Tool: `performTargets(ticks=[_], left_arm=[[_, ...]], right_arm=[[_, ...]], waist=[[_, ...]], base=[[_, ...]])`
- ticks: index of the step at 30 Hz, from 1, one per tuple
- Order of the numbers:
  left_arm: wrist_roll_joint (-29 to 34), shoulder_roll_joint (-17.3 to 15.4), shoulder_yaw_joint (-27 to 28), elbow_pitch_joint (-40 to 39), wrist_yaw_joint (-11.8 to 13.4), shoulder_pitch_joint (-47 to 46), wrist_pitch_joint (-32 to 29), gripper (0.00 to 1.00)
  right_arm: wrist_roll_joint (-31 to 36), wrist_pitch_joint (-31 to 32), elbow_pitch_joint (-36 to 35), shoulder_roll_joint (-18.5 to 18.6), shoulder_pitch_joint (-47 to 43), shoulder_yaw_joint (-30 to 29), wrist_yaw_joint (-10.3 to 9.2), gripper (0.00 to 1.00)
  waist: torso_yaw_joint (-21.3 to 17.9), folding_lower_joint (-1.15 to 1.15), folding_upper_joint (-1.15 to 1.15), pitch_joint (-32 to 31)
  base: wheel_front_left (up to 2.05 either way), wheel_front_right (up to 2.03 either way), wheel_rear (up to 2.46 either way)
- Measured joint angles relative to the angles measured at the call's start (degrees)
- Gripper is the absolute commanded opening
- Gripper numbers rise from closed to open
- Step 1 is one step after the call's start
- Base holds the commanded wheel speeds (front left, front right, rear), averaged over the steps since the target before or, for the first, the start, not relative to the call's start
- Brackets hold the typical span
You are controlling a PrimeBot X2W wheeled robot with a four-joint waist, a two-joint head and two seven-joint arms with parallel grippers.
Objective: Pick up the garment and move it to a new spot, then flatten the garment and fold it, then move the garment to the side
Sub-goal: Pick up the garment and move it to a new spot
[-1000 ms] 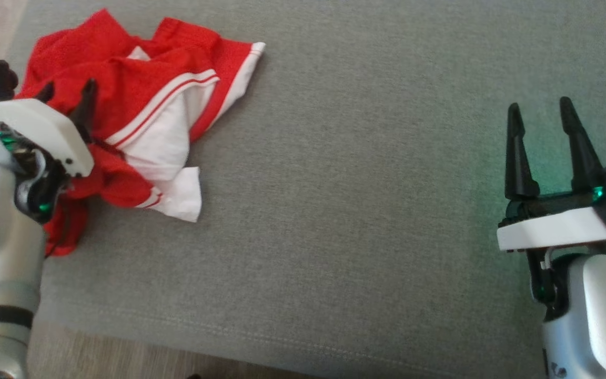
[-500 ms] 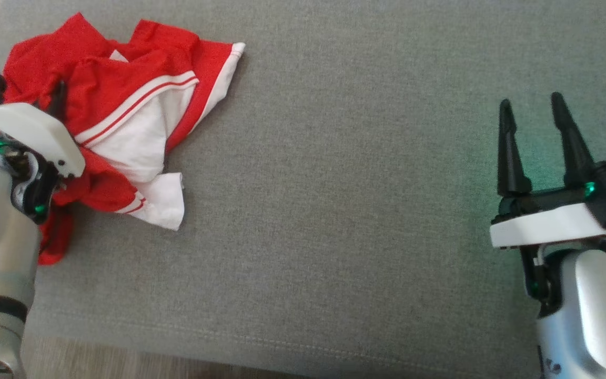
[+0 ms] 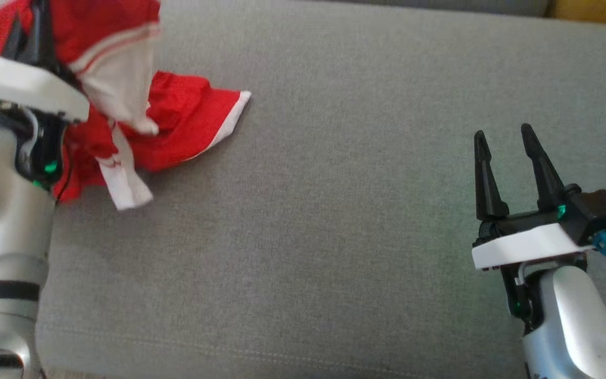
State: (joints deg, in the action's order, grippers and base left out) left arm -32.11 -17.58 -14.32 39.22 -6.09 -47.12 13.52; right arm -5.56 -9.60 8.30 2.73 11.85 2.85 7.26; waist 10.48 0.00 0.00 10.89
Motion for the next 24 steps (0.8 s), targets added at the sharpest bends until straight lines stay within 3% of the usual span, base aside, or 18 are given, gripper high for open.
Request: performTargets(ticks=[6,13,24], left_arm=[[-0.92,2.08,0.34,-11.58,2.27,0.07,-0.22,0.00],[-2.36,5.89,-2.85,-22.94,4.14,1.04,-6.44,0.00],[-2.30,12.46,-10.16,-27.48,6.54,2.21,-10.47,0.00]], right_arm=[[-0.51,-0.58,1.26,-0.01,-0.08,-0.29,0.00,1.00],[-1.02,-1.58,1.80,-0.03,0.07,-1.08,0.00,1.00],[-1.07,-0.94,-0.89,-0.03,3.32,-3.68,0.00,1.00]], waist=[[-0.91,0.00,0.00,-3.35],[-4.05,0.00,0.00,-4.55],[-12.16,0.00,0.00,-3.35]], base=[[0.00,0.00,0.00],[0.00,0.00,0.00],[0.00,0.00,0.00]])
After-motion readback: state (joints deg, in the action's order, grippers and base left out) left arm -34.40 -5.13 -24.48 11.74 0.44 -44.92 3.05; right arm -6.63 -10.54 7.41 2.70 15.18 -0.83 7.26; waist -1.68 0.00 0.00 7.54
